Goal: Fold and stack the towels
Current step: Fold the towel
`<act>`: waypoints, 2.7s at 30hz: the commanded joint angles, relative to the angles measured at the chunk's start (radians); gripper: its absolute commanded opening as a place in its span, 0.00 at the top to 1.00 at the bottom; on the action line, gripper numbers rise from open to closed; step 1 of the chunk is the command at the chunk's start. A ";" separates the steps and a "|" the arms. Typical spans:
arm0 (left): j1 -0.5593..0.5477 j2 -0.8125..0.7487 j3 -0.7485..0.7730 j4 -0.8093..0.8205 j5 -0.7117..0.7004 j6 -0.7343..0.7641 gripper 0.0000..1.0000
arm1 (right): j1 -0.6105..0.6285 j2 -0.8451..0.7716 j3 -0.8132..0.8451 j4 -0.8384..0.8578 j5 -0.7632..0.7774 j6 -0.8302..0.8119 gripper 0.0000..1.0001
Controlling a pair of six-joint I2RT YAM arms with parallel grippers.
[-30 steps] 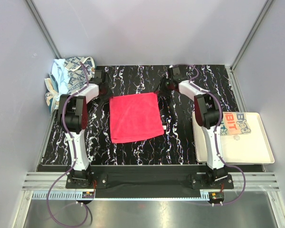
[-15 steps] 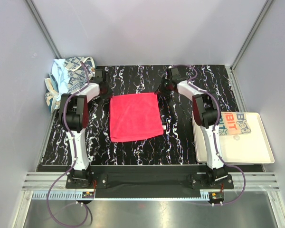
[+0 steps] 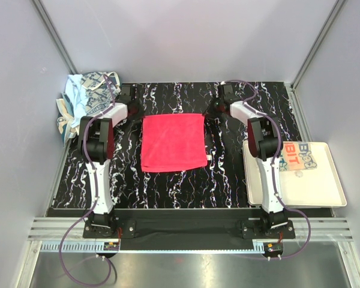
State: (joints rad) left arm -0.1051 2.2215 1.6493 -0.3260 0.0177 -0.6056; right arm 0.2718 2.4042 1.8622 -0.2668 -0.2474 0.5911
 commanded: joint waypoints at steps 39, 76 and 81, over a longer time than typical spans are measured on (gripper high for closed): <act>-0.096 -0.653 -0.526 0.541 0.033 0.006 1.00 | 0.006 -0.601 -0.435 0.253 0.006 -0.154 0.97; -0.142 -0.673 -0.574 0.482 -0.070 -0.016 1.00 | 0.038 -0.700 -0.546 0.244 0.106 -0.229 0.96; -0.055 -0.429 -0.373 0.524 0.034 -0.005 1.00 | -0.043 -0.398 -0.332 0.281 -0.009 -0.186 0.95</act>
State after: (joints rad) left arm -0.1963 1.7332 1.1469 0.0650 -0.0299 -0.6140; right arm 0.2695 1.9324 1.3937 -0.0757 -0.1738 0.3836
